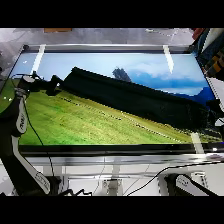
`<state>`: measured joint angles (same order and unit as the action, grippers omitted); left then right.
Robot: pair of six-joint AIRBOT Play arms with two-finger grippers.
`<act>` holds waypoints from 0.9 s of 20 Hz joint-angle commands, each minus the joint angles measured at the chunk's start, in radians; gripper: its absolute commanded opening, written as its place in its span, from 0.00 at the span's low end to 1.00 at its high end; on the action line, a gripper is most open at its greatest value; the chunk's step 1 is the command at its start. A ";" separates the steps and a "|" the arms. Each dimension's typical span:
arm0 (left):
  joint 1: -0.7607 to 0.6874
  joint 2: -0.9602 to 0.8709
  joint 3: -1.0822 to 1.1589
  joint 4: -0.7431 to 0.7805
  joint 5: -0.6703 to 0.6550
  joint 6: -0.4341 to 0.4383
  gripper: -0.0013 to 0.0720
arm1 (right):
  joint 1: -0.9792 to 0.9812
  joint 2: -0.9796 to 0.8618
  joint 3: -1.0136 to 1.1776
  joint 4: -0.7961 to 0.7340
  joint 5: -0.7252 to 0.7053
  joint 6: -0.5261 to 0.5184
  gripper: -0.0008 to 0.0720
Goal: Fold the clothes and pants, and hang the long-sleeved shirts on hangers.
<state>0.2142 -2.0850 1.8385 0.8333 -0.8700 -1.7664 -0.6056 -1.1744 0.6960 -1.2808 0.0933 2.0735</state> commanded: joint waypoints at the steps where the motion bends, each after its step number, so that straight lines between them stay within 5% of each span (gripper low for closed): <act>1: -0.038 -0.032 -0.002 -0.042 0.128 -0.008 0.97 | 0.001 0.001 0.000 0.001 0.001 0.000 0.96; 7: -0.044 -0.068 -0.002 -0.041 0.266 -0.033 0.95 | 0.001 0.003 0.000 0.001 0.002 0.000 0.96; 11: -0.044 -0.066 0.000 -0.042 0.359 -0.033 0.10 | 0.001 0.003 0.000 0.000 0.042 -0.001 0.96; 12: -0.044 -0.063 0.002 -0.042 0.357 -0.023 0.05 | 0.001 0.004 0.000 -0.002 0.064 -0.002 0.96; 16: -0.043 0.022 0.004 -0.037 0.299 0.302 0.05 | 0.001 0.032 0.008 -0.007 0.138 -0.092 0.96; 18: -0.037 0.099 0.004 0.049 0.224 0.347 0.04 | 0.002 0.047 0.063 -0.005 0.273 -0.263 0.95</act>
<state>0.1722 -2.0632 1.8408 0.8112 -0.5785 -1.5677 -0.6048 -1.1458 0.7189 -1.2858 0.2276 1.9759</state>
